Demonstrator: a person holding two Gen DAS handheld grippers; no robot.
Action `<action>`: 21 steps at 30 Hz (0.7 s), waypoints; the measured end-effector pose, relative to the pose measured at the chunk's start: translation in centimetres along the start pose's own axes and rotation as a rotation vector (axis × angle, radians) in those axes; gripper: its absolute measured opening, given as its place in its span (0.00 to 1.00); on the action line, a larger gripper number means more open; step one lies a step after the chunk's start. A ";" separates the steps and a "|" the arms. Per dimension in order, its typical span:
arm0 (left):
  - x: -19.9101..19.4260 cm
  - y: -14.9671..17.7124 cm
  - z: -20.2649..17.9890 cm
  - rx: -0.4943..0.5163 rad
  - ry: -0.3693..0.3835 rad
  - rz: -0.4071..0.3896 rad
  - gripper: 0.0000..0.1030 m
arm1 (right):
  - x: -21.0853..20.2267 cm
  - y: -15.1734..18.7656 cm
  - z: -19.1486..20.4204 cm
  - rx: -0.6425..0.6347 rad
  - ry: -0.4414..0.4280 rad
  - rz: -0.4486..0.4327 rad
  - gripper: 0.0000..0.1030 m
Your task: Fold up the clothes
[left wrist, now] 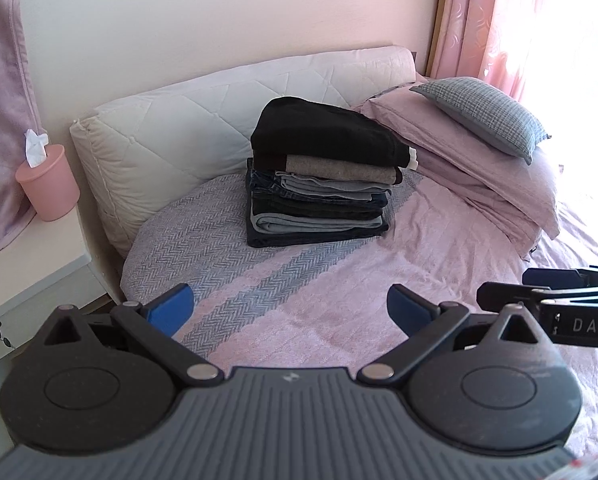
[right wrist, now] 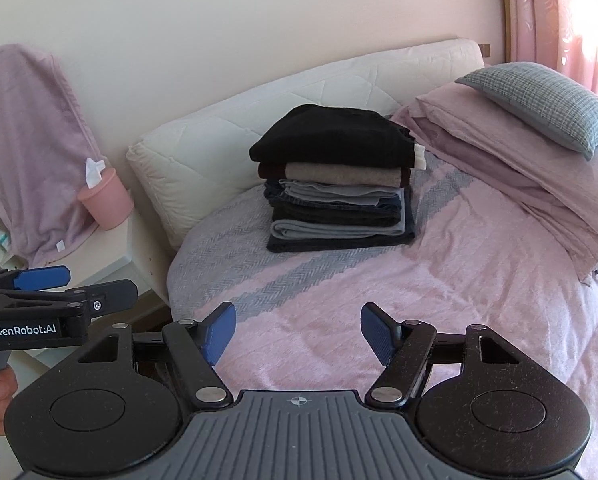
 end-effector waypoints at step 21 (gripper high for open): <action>0.9 0.0 0.3 0.004 0.000 0.020 0.98 | 0.7 -0.4 0.1 0.007 0.000 0.001 0.64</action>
Point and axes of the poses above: each gripper's, at about its wrist camera, not at the fingertips, and x roughly the way its jaws point, z to its left, y to its underside, the point moved 3 cm from there along x, roughly the way its jaws point, and after that the axes turned 1 degree about -y, right-handed, at the moved point
